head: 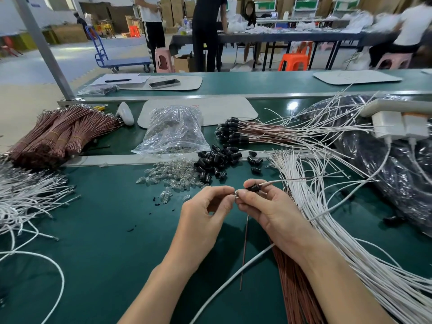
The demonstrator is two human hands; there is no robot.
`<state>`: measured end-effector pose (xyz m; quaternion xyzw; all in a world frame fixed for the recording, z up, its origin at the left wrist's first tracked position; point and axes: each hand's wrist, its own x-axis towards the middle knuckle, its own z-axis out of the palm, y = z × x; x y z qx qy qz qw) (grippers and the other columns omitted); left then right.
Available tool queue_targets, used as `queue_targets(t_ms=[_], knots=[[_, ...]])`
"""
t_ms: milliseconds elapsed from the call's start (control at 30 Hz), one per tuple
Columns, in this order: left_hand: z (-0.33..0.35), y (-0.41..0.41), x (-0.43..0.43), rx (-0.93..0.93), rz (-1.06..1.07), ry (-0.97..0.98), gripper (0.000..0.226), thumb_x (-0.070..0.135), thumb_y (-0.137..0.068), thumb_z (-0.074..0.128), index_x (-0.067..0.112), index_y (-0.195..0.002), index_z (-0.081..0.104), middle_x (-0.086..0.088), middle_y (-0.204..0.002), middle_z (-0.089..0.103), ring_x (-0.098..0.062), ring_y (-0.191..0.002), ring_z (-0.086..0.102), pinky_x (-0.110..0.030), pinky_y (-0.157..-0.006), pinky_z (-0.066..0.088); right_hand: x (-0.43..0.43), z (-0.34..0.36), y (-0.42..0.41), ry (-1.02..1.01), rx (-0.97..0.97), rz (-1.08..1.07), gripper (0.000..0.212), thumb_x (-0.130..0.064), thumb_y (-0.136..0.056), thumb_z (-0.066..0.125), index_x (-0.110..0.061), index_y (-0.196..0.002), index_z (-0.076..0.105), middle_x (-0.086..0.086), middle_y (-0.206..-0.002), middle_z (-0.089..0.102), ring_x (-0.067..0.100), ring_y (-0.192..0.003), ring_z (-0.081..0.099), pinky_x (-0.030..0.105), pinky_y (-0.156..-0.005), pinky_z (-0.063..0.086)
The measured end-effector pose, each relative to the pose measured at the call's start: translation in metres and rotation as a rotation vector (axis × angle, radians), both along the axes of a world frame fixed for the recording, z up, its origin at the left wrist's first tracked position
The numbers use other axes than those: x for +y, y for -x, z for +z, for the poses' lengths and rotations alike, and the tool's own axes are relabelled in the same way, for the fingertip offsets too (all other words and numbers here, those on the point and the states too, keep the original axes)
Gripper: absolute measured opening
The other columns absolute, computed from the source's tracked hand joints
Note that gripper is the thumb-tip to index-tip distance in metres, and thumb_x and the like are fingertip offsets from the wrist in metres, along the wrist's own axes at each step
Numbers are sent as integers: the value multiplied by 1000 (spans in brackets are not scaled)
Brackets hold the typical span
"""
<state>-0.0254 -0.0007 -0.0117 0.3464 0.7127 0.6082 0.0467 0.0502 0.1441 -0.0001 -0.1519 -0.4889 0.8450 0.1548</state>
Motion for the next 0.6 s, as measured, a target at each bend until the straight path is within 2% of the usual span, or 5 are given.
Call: queue_targets(t_ms=[367, 500, 600], knots=[[-1, -1, 3, 111, 36, -7, 26, 14, -95, 69, 39, -102, 66, 24, -97, 71, 1, -90, 69, -9, -78, 50, 1, -1, -1, 78, -10, 0, 42, -8, -70, 79, -8, -110, 64, 14, -88, 74, 20, -79, 74, 25, -71, 59], [-2, 0, 2, 140, 40, -8, 27, 16, -95, 69, 41, -103, 65, 23, -98, 71, 0, -91, 70, -9, -78, 50, 2, -1, -2, 72, -26, 12, 44, -8, -72, 80, -9, -112, 64, 16, -90, 75, 23, -80, 75, 29, -70, 60], [-1, 0, 1, 161, 44, -6, 30, 17, -96, 68, 46, -103, 63, 21, -98, 70, -1, -91, 69, -9, -79, 50, 1, 0, -1, 68, -33, -9, 47, -9, -70, 80, -8, -113, 63, 16, -89, 76, 23, -81, 76, 28, -70, 60]])
